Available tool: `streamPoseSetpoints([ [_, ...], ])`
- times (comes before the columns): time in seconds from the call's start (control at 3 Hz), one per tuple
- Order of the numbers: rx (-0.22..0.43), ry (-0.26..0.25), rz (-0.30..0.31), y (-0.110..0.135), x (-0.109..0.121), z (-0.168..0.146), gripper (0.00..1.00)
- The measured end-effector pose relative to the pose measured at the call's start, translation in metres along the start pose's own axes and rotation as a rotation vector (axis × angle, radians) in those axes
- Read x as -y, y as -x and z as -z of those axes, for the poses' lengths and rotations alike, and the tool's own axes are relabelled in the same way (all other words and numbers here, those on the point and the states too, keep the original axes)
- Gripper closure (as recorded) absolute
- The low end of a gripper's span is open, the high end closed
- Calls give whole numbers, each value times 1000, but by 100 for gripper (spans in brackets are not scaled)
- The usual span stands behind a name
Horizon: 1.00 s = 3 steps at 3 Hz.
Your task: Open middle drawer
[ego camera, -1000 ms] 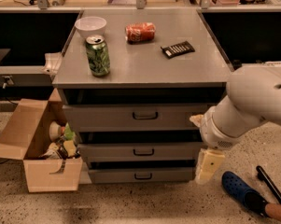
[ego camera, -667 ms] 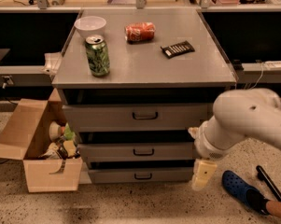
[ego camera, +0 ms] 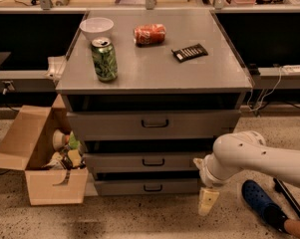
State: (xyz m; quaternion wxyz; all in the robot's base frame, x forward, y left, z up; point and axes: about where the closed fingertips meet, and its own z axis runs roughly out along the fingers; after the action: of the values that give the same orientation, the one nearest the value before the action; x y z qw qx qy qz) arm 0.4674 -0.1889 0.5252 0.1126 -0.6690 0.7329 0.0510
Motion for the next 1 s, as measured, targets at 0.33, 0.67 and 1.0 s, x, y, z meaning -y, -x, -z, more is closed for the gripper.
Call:
streamPoseSetpoints([
  [0.33,0,0,0,0,0,0,0],
  [0.67,5,-8,29,1,5,-15,0],
  [1.0,17,-51,113,8,30,-30,0],
])
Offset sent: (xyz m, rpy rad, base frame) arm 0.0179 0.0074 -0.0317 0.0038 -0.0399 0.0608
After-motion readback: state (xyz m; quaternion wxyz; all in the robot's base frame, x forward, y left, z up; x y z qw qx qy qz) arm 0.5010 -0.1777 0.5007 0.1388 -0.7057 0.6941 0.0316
